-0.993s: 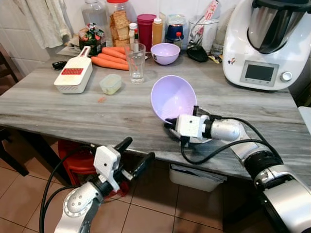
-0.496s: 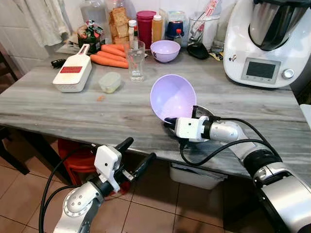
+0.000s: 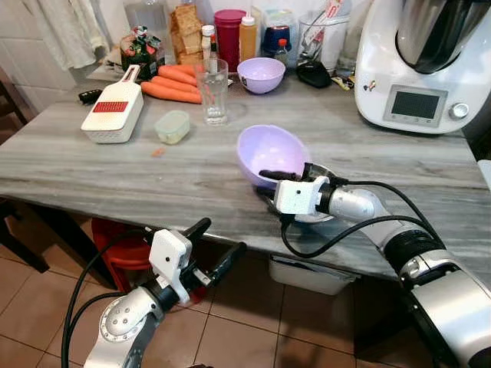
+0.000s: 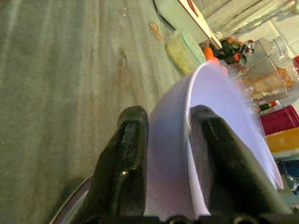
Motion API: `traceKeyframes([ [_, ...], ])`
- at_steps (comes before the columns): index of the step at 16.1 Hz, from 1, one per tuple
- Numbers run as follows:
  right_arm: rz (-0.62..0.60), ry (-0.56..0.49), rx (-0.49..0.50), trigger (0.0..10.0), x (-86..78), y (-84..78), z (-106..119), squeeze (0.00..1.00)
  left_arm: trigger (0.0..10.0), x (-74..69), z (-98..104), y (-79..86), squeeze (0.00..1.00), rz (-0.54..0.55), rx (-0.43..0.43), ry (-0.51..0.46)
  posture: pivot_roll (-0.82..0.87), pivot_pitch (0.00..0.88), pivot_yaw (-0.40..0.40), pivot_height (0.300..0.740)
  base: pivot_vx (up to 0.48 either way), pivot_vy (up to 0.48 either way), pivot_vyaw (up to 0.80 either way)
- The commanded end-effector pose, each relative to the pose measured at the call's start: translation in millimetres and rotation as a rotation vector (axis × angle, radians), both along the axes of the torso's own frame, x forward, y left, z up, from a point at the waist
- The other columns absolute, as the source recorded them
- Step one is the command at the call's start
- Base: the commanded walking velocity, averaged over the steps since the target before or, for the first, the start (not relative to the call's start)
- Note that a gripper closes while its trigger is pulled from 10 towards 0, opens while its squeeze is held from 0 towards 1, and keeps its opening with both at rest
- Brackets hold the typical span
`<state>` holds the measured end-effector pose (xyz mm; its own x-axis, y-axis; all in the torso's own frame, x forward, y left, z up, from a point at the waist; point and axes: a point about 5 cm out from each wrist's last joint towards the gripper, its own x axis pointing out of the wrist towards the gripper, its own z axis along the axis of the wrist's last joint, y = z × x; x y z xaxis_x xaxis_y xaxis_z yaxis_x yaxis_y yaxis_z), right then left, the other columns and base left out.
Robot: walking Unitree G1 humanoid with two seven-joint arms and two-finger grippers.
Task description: Setting the table
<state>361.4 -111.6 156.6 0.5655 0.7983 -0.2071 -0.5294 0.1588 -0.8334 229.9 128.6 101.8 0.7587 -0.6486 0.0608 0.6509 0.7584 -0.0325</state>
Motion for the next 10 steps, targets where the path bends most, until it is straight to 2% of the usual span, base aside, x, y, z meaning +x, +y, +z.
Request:
traceKeyframes([
  [1, 0.008, -0.024, -0.015, 10.0, 1.6, 0.3, 4.0, 1.00, 10.0, -1.8, 1.4, 0.7, 0.00, -0.001, 0.003, -0.001, 0.02, 0.102, 0.042, 0.740, 0.000, 0.000, 0.00],
  [5, -0.012, -0.075, -0.049, 10.0, 2.9, -3.0, 3.5, 1.00, 10.0, 0.0, 1.8, -0.6, 0.00, 0.004, 0.004, -0.003, 0.02, 0.101, 0.045, 0.740, 0.000, 0.000, 0.00],
  [8, -0.030, -0.071, -0.051, 10.0, 3.5, -5.7, 1.9, 1.00, 10.0, 0.9, 2.4, -2.1, 0.00, 0.003, 0.004, -0.005, 0.02, 0.099, 0.048, 0.740, 0.000, 0.000, 0.00],
  [9, -0.041, -0.066, -0.051, 9.7, 3.8, -7.4, 0.9, 1.00, 10.0, 1.4, 2.5, -2.6, 0.00, 0.003, 0.004, -0.005, 0.02, 0.099, 0.048, 0.740, 0.000, 0.000, 0.00],
  [10, -0.045, -0.068, -0.052, 5.0, 4.0, -7.8, 0.7, 0.97, 10.0, 1.7, 2.5, -2.9, 0.00, 0.003, 0.004, -0.005, 0.02, 0.096, 0.049, 0.740, 0.000, 0.000, 0.00],
])
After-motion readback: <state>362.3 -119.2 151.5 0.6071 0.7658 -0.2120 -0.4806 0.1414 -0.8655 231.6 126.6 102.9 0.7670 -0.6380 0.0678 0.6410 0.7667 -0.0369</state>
